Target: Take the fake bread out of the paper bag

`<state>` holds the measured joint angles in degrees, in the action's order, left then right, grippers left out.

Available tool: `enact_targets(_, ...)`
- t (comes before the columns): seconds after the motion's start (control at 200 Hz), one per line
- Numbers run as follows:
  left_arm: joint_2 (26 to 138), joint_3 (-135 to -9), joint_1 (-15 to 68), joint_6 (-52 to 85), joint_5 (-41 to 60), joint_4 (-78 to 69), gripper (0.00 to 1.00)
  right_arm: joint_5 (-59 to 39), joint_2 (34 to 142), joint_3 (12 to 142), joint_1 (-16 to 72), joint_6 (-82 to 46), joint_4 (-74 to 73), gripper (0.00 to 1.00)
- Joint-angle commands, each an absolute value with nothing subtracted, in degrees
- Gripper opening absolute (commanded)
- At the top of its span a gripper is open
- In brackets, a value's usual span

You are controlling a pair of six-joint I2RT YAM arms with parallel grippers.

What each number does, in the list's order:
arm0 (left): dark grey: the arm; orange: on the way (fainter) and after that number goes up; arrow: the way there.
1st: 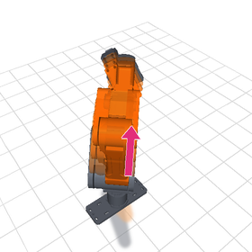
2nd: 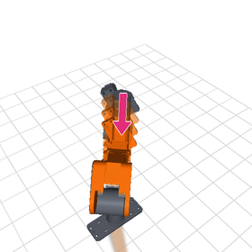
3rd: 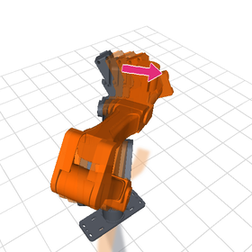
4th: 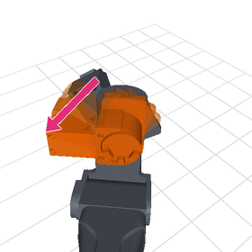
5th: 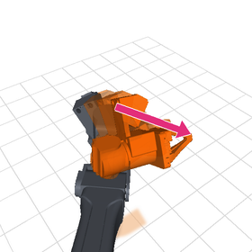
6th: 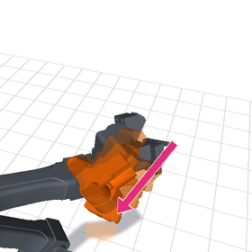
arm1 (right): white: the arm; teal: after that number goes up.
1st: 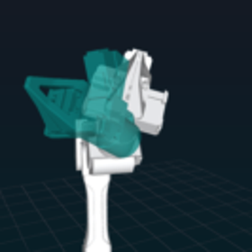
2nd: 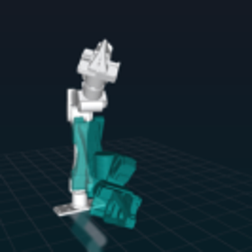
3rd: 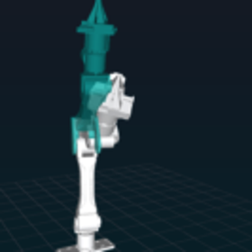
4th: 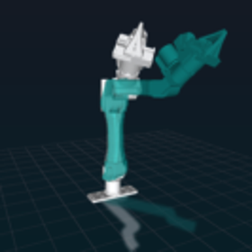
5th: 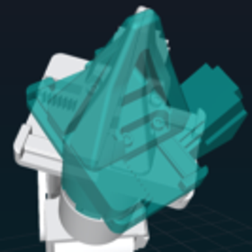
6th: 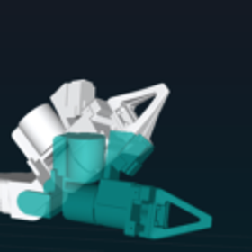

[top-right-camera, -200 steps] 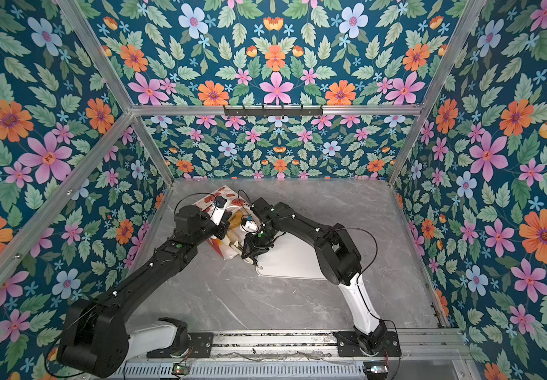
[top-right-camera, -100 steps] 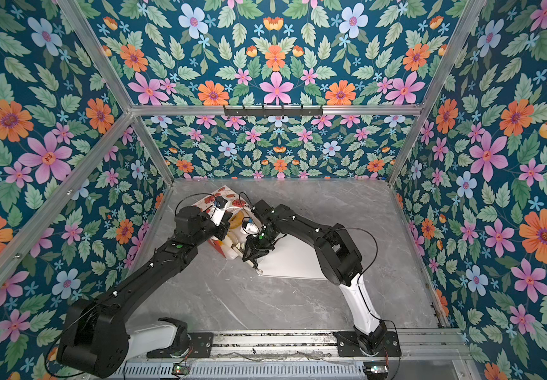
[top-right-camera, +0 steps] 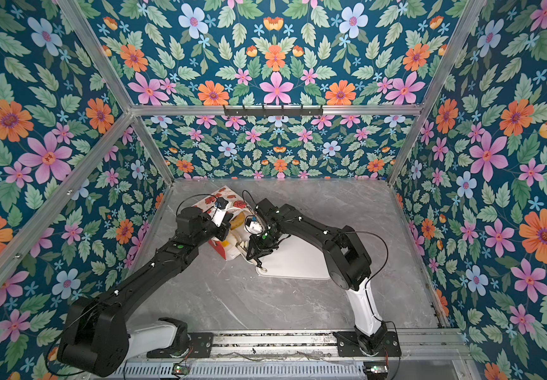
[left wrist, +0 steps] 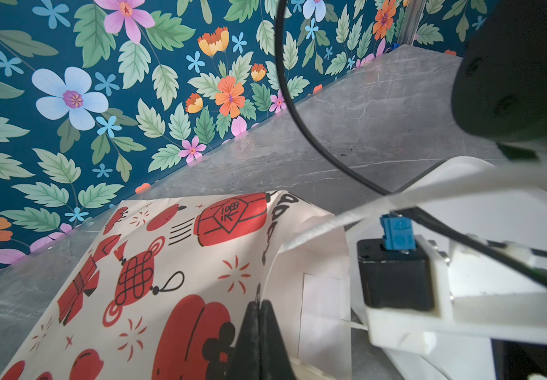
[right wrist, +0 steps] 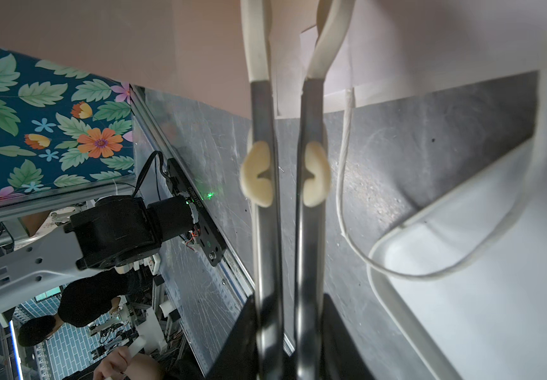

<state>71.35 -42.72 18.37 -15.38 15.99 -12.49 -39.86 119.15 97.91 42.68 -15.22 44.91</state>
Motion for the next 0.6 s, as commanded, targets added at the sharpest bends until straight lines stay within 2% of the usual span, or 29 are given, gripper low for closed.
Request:
enact_targets(0.0, 71.19, -42.47, 18.30, -15.40, 14.70, -14.85, 0.00, -39.40, 117.83, 97.03, 42.36, -15.22, 43.70, 0.00)
enact_targets(0.545, 71.54, -42.14, 18.28, -15.33, 14.15, -15.82, 0.00, -37.88, 113.34, 91.68, 41.48, -16.24, 43.09, 0.00)
enact_targets(0.595, 71.68, -42.10, 18.34, -15.42, 14.15, -15.82, 0.00, -37.95, 113.65, 91.67, 41.46, -16.65, 42.74, 0.05)
